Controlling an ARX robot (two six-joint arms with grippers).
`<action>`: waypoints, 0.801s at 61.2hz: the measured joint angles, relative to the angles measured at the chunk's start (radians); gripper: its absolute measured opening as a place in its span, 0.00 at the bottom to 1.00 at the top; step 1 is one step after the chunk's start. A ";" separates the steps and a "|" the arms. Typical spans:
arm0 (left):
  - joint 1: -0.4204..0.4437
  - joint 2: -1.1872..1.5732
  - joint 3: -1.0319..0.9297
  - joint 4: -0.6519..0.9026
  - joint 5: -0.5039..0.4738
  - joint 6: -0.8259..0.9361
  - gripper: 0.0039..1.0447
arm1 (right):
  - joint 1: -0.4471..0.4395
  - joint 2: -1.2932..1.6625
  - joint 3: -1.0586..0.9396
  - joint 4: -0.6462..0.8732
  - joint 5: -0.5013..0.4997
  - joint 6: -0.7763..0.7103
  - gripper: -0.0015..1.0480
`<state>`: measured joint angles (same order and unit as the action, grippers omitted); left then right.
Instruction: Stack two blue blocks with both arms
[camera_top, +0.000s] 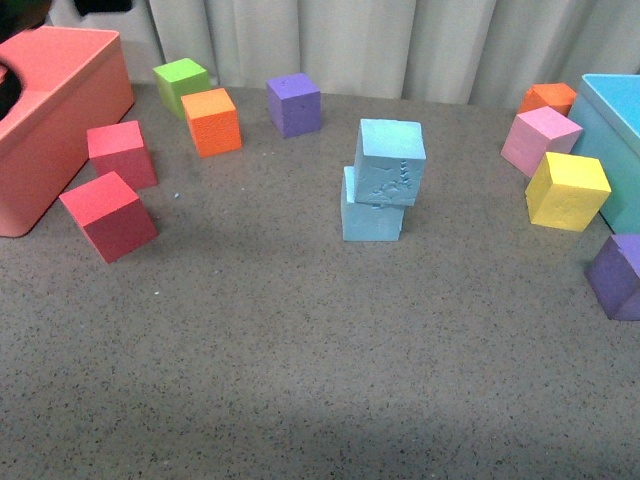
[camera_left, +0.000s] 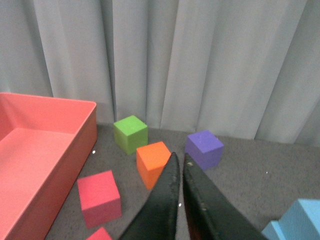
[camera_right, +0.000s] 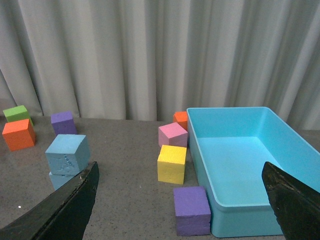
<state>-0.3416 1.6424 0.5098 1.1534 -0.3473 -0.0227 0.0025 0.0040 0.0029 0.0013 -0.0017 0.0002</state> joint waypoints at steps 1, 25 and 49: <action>0.006 -0.004 -0.018 0.010 0.008 0.000 0.04 | 0.000 0.000 0.000 0.000 0.000 0.000 0.91; 0.161 -0.326 -0.327 -0.036 0.164 0.013 0.03 | 0.000 0.000 0.000 -0.001 0.000 0.000 0.91; 0.280 -0.717 -0.466 -0.286 0.299 0.014 0.03 | 0.000 0.000 0.000 -0.001 0.000 0.000 0.91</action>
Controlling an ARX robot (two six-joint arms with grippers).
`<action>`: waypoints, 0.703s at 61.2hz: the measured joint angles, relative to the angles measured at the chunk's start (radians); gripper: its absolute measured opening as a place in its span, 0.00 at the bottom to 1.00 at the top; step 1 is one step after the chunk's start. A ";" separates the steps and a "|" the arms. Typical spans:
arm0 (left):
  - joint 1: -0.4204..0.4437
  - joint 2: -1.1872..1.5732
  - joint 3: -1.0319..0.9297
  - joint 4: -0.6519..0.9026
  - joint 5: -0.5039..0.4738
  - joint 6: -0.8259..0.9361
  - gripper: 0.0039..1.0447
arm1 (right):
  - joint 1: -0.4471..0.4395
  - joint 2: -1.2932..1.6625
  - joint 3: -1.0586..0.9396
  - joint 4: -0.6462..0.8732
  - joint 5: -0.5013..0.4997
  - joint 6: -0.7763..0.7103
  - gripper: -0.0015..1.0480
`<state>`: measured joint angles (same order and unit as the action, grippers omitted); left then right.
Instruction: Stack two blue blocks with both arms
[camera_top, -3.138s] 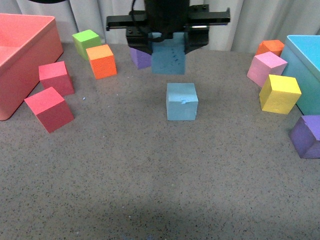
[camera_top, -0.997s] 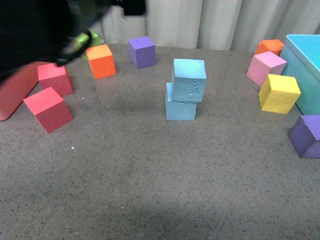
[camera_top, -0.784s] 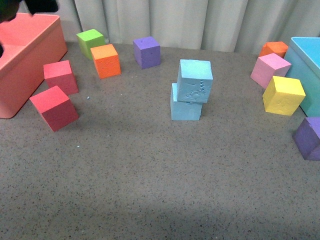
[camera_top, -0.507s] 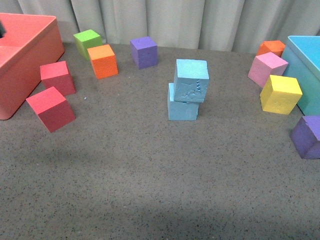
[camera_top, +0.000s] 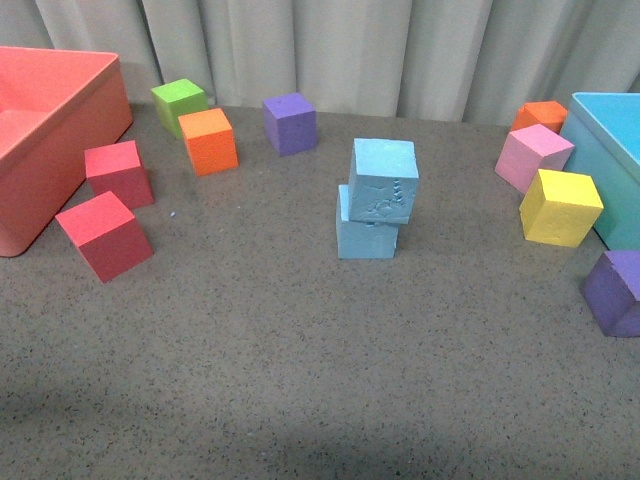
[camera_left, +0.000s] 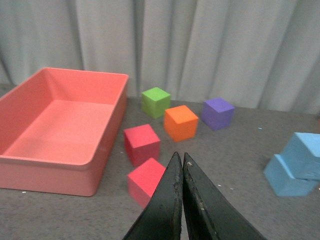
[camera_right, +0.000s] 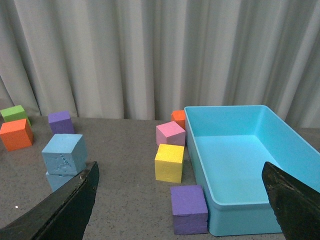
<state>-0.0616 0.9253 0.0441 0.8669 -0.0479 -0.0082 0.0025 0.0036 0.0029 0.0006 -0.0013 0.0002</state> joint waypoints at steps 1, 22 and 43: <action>0.015 -0.017 -0.003 -0.014 0.025 0.000 0.03 | 0.000 0.000 0.000 0.000 0.000 0.000 0.91; 0.059 -0.299 -0.024 -0.254 0.045 0.001 0.03 | 0.000 0.000 0.000 0.000 0.000 0.000 0.91; 0.059 -0.527 -0.025 -0.467 0.045 0.001 0.03 | 0.000 0.000 0.000 0.000 0.000 0.000 0.91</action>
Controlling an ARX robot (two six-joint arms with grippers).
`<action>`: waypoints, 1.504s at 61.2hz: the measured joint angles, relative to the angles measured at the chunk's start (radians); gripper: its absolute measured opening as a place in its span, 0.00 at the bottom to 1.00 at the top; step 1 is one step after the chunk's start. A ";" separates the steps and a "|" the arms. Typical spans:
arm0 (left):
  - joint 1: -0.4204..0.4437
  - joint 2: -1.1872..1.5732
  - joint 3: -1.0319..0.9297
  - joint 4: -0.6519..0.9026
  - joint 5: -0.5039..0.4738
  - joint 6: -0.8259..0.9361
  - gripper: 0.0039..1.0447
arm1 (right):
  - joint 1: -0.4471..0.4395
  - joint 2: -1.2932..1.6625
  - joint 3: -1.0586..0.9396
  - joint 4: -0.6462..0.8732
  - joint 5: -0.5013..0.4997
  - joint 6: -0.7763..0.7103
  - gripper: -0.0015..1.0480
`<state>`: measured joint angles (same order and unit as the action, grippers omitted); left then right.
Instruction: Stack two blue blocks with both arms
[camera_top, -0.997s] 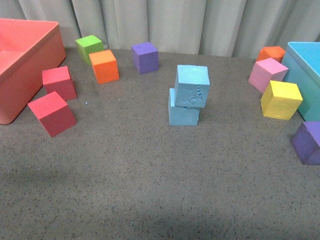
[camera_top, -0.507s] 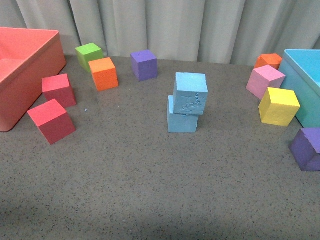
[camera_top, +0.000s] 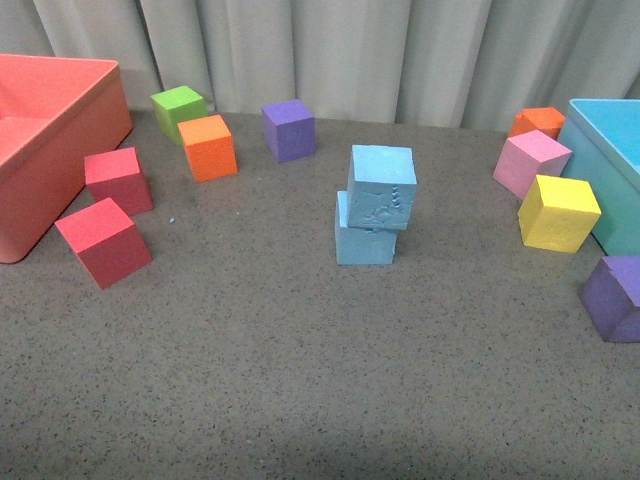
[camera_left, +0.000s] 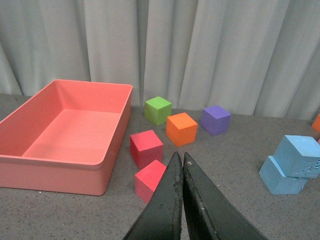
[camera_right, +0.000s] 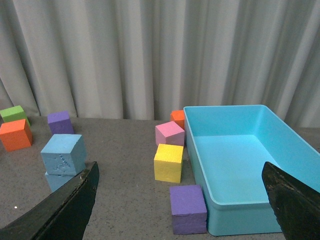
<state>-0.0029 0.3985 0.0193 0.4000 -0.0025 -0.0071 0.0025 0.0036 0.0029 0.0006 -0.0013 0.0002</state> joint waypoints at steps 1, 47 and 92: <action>0.000 -0.009 0.000 -0.009 0.000 0.000 0.03 | 0.000 0.000 0.000 0.000 0.000 0.000 0.91; 0.000 -0.357 0.000 -0.384 0.001 0.000 0.03 | 0.000 0.000 0.000 0.000 0.000 0.000 0.91; 0.000 -0.394 0.000 -0.398 0.000 0.002 0.94 | 0.000 0.000 0.000 0.000 0.000 0.000 0.91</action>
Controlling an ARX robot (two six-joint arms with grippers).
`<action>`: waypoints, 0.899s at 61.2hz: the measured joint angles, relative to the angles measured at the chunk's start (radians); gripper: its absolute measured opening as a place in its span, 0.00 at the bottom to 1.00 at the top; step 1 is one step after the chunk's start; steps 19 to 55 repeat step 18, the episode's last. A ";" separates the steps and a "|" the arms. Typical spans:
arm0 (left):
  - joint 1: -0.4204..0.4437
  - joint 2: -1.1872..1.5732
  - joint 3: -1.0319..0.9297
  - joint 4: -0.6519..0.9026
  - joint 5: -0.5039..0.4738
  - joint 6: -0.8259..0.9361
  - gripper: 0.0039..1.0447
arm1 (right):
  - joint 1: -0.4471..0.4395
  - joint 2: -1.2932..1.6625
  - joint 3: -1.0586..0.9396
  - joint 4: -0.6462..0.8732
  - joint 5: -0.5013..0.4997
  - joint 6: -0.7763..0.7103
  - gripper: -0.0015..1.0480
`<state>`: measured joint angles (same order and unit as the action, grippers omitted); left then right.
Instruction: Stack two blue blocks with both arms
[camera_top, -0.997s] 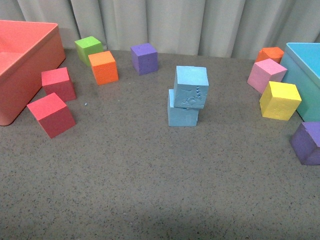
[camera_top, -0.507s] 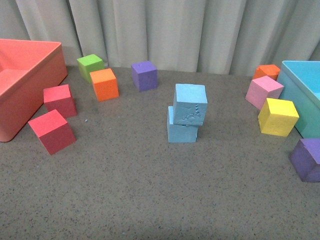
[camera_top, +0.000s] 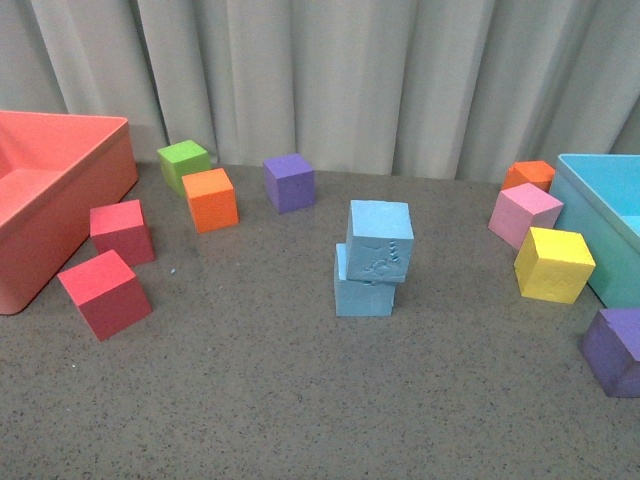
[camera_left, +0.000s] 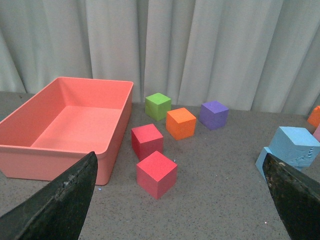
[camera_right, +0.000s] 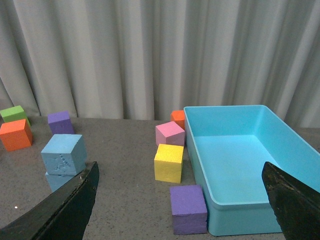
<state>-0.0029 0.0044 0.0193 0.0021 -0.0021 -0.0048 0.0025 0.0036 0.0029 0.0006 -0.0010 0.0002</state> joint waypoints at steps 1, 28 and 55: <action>0.000 0.000 0.000 0.000 0.000 0.000 0.94 | 0.000 0.000 0.000 0.000 0.000 0.000 0.91; 0.000 0.000 0.000 0.000 0.000 0.000 0.94 | 0.000 0.000 0.000 0.000 0.000 0.000 0.91; 0.000 0.000 0.000 0.000 0.000 0.000 0.94 | 0.000 0.000 0.000 0.000 0.000 0.000 0.91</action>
